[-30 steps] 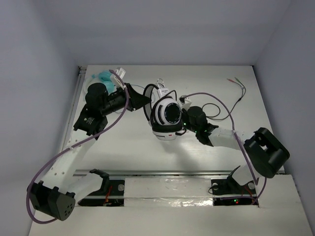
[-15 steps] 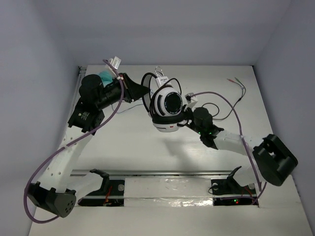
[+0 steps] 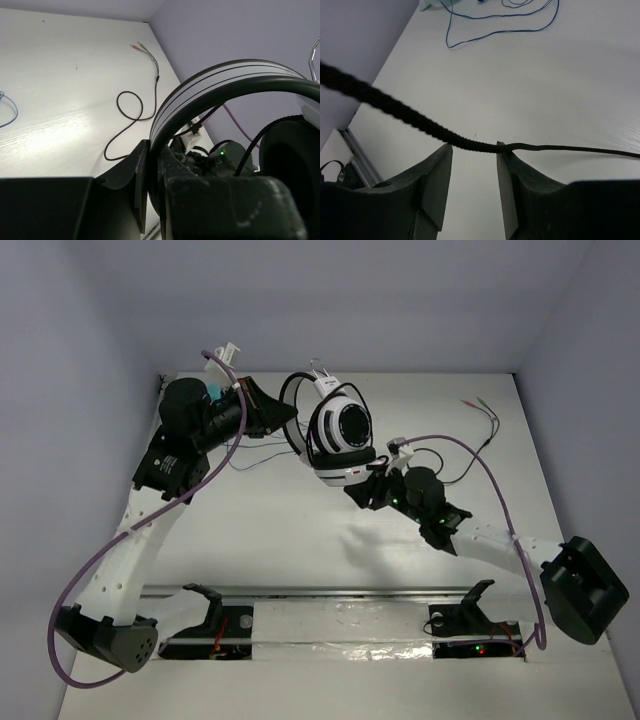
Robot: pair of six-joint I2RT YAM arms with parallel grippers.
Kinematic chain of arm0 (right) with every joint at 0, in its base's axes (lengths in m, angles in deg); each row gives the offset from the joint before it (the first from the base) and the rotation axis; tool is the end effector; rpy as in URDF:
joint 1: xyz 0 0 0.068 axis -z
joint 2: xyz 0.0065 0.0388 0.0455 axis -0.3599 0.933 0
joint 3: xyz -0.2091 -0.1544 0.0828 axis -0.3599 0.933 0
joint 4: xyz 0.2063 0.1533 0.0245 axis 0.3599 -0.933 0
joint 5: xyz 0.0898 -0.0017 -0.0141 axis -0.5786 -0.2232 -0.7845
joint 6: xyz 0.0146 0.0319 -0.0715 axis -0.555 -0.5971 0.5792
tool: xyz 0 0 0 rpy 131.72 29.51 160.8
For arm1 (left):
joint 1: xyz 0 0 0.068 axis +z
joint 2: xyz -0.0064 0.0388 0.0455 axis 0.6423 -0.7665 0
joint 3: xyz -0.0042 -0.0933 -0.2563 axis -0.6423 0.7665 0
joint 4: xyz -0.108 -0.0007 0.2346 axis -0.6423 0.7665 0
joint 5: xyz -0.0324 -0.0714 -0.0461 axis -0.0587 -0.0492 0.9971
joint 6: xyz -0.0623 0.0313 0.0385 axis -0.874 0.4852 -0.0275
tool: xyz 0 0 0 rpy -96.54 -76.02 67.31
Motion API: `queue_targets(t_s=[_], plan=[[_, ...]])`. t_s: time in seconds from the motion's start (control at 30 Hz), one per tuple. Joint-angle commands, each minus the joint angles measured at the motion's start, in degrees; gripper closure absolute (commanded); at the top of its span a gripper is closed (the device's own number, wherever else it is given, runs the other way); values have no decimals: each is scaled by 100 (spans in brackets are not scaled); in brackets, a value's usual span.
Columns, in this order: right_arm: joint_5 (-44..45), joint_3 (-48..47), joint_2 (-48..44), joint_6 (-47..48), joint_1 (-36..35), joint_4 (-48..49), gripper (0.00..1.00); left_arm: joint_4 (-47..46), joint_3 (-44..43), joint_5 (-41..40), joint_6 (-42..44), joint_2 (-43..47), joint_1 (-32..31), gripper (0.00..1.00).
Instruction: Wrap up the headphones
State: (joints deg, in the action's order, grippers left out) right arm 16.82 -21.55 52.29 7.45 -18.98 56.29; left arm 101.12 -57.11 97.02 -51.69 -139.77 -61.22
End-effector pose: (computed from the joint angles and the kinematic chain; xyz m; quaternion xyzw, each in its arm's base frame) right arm 0.2237 0.1946 0.2254 -0.0936 0.7756 0.3793 0.4958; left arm 0.2299 -0.1241 0.4640 0.0975 0.6970 -0.4696 0.5331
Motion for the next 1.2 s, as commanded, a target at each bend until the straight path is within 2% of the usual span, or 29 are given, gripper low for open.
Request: queue_targets(t_s=[0.0, 0.07, 0.17, 0.3, 0.4, 0.5, 0.53, 0.67, 0.7, 0.8, 0.83, 0.87, 1.07, 1.17], plan=[[-770, -90, -359, 86, 17, -103, 54, -221, -527, -266, -94, 156, 25, 100], [-1116, -82, -421, 78, 17, -349, 51, -142, -632, -443, -41, 139, 25, 100], [-1012, 102, -675, 7, 17, -376, 47, -238, -694, -426, -111, 104, 25, 100], [-14, 112, -852, -45, 17, -446, 42, -256, -799, -382, -164, 77, 25, 100], [200, -72, -764, -10, 17, -578, 41, -98, -914, -522, -94, 86, 25, 100], [96, -178, -781, 77, 17, -692, 54, 25, -1002, -601, -15, 95, 25, 100], [43, -169, -807, 78, 17, -727, 75, 86, -1028, -654, 46, 86, 25, 100], [-353, 50, -1114, 60, 17, -762, 76, 140, -1090, -865, 143, 60, 25, 100], [-118, 103, -1167, -27, 17, -798, 75, 139, -1090, -856, 144, 60, 25, 100], [628, 200, -1203, -81, 17, -868, 55, 26, -1037, -672, 48, 77, 25, 100], [788, 139, -1168, -72, 17, -860, 44, -1, -1046, -637, 30, 86, 25, 100], [955, 103, -1107, -72, 17, -825, 40, 16, -1072, -628, 29, 95, 25, 100], [904, -143, -878, -37, 140, -596, 38, 315, -1353, -681, 161, 104, 25, 100], [896, -301, -371, 200, 202, -386, 37, 201, -1240, -549, 65, 156, 25, 100]])
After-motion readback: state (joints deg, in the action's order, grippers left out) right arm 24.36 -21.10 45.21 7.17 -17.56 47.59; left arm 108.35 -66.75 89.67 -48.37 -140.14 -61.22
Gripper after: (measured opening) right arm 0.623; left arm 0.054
